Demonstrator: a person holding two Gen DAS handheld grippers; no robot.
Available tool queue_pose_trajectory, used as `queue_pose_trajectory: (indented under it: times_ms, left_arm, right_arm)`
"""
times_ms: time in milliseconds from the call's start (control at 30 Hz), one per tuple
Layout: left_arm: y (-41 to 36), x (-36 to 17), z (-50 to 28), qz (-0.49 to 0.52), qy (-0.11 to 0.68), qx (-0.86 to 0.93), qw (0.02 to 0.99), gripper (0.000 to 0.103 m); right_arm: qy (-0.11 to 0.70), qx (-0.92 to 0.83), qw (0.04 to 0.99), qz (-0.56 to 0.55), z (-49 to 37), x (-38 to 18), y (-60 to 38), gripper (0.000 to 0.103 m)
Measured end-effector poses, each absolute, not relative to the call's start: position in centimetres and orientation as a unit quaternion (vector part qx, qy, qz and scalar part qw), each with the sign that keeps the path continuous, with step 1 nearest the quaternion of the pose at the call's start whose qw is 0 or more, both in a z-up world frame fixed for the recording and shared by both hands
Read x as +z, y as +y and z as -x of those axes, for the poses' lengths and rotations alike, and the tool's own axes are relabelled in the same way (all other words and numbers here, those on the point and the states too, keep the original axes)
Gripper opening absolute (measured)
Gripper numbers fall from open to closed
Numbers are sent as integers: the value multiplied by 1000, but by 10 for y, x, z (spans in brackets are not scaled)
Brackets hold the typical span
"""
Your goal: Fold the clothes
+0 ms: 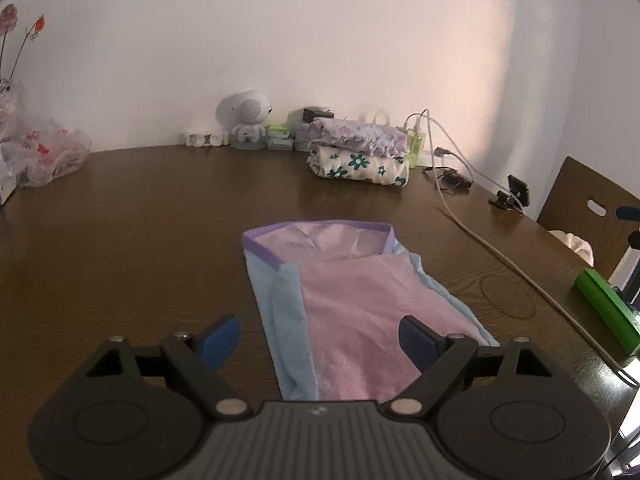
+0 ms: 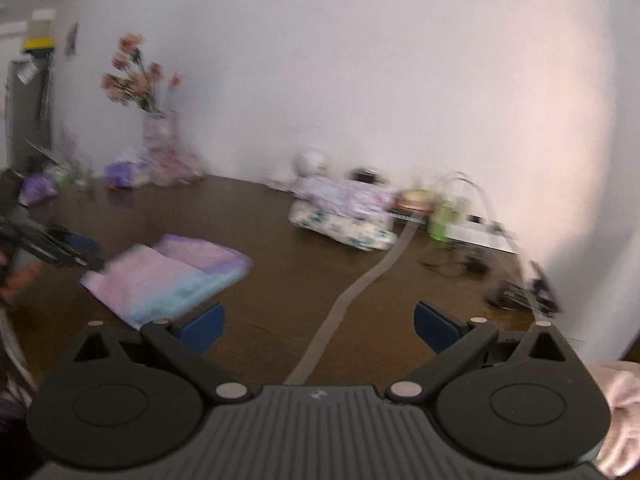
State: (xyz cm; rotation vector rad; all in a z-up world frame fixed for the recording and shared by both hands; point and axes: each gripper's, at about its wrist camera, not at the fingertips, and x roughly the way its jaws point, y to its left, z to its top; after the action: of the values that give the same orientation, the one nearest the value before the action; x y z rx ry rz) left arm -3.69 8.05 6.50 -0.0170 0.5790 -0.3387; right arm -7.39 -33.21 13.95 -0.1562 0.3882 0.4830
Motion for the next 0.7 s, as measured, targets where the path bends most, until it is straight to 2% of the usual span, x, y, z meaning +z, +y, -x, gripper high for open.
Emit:
queue_pose_trajectory:
  times_ms: [133,233,433,500,633,667,700]
  left_arm:
    - [83,81,23,-20,279,-189,941,86]
    - [86,92,-11,-23,301,-200,932,86]
    - [90,81,-95,8,362,-164,917,84]
    - [90,74,-112,14,381,-149,912,79]
    - [88,64,-125,13,392,-153,907,67]
    - [88,62,-128,13,396,-150,906,58]
    - [88,60,-130,13,400,-148,904,51]
  right_arm:
    - [191,280,936,93,63,150,-284,103]
    - [220,254,937,96,30,150,-245,103]
    - [304,183,935,0,-46,132,-189,102]
    - [328,178,928,-10,-71,117,-171,102]
    - [376,173,910,-21,-121,82,-149,91]
    - [384,169,907,-28,-130,75,-147,84]
    - [389,163,906,-30,-136,70,-145,81]
